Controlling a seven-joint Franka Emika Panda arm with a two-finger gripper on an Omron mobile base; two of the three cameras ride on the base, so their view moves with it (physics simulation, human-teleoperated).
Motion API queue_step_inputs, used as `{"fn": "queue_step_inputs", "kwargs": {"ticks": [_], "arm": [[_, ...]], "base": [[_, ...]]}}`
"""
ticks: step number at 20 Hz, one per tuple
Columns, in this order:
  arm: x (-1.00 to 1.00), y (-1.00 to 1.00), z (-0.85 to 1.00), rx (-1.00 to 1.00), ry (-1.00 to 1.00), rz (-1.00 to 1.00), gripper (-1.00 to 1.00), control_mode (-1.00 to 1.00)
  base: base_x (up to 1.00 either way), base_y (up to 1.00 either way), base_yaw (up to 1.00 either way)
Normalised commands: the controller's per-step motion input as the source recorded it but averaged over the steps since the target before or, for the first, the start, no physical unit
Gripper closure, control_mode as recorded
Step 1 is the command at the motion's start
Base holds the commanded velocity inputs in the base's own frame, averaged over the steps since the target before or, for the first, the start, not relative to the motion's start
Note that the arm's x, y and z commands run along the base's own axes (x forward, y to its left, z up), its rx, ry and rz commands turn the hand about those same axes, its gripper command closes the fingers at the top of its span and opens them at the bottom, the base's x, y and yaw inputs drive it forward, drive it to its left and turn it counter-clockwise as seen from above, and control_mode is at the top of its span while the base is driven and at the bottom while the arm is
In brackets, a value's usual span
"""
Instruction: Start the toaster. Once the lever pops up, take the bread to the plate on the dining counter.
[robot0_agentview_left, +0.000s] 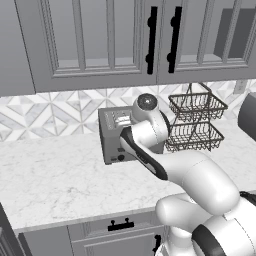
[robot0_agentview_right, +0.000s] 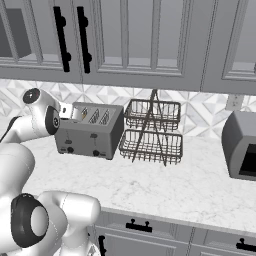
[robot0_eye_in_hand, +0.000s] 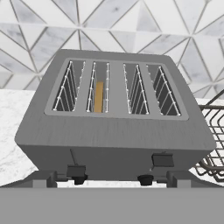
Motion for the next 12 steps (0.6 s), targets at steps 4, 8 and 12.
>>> {"fn": "queue_step_inputs", "kwargs": {"ticks": [4, 8, 12], "arm": [[0.0, 0.0, 0.0, 0.0, 0.0, 0.0, -1.0, -1.0], [0.0, 0.0, 0.0, 0.0, 0.0, 0.0, -1.0, -1.0], [0.0, 0.0, 0.0, 0.0, 0.0, 0.0, -1.0, -1.0]], "base": [[0.0, 0.0, 0.0], [0.0, 0.0, 0.0], [0.0, 0.0, 0.0]]}}
